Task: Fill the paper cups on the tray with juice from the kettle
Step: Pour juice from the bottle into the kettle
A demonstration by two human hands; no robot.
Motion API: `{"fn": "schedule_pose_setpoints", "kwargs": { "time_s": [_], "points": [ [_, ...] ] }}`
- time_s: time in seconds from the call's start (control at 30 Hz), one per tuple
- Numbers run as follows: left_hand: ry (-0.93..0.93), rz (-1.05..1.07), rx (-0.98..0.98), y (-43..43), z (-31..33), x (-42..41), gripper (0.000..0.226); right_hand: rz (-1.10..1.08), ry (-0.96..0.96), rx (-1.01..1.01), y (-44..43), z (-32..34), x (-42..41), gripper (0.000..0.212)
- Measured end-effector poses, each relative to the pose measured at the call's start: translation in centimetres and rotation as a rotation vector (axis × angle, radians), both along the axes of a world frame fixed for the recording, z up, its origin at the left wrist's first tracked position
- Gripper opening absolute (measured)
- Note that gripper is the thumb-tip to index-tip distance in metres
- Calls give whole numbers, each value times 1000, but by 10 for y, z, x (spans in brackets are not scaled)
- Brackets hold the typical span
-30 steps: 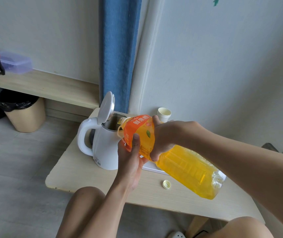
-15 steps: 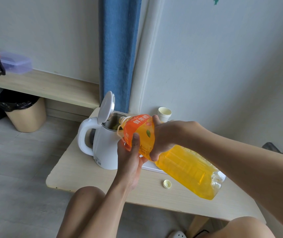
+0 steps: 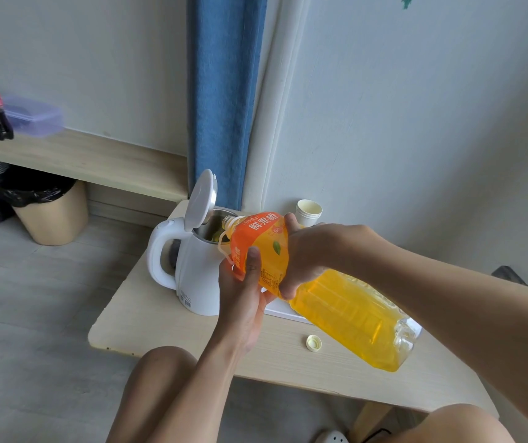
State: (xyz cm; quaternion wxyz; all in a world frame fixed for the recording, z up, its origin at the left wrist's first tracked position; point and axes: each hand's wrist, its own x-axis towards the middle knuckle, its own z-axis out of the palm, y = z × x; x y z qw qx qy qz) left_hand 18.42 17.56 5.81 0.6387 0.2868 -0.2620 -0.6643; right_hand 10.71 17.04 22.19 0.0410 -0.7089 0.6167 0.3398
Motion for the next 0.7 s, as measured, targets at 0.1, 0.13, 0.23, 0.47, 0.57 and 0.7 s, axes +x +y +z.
{"fn": "schedule_pose_setpoints", "kwargs": {
  "time_s": [0.1, 0.13, 0.23, 0.47, 0.57, 0.7],
  "points": [
    [-3, 9, 1, 0, 0, 0, 113, -21, -17, -16, 0, -1, 0, 119],
    [-4, 6, -1, -1, -1, 0, 114, -28, -23, -19, 0, -1, 0, 120],
    [3, -1, -14, -1, -1, 0, 113, -41, -29, -25, 0, -2, 1, 123],
    [0, -5, -31, -1, -1, -1, 110, -63, -15, -23, -4, -5, -1, 127],
    [2, -2, -29, -1, -1, -1, 110, -40, -11, -18, -1, -4, -1, 121],
    [4, -5, -26, -1, 0, 0, 111, -46, -5, -14, 0, -1, 0, 120]
  ]
}}
